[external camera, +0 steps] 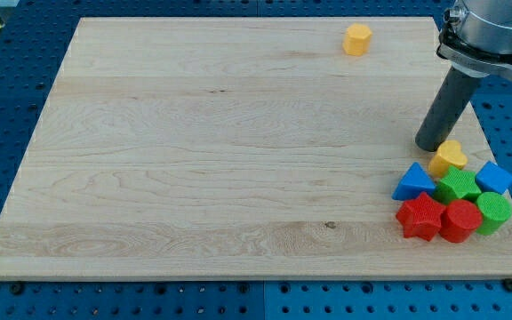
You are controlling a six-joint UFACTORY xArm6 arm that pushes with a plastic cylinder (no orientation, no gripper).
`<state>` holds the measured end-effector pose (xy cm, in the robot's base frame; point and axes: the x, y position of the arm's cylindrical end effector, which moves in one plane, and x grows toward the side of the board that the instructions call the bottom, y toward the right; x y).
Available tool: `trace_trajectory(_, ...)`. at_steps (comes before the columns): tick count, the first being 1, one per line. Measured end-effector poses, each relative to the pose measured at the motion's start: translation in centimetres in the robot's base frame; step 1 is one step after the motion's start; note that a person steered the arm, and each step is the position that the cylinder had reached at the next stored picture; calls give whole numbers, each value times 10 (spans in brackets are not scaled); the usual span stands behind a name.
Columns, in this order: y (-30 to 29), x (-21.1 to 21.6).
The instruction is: Push yellow hexagon into the group of blocks
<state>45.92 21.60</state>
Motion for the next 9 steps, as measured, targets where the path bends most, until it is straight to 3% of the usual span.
trace_trajectory(3,6,11)
trace_trajectory(4,6,-7)
trace_trajectory(5,-14,-64)
trace_trajectory(7,-160,-114)
trace_trajectory(8,-191,-161)
trace_trajectory(9,-184,-217)
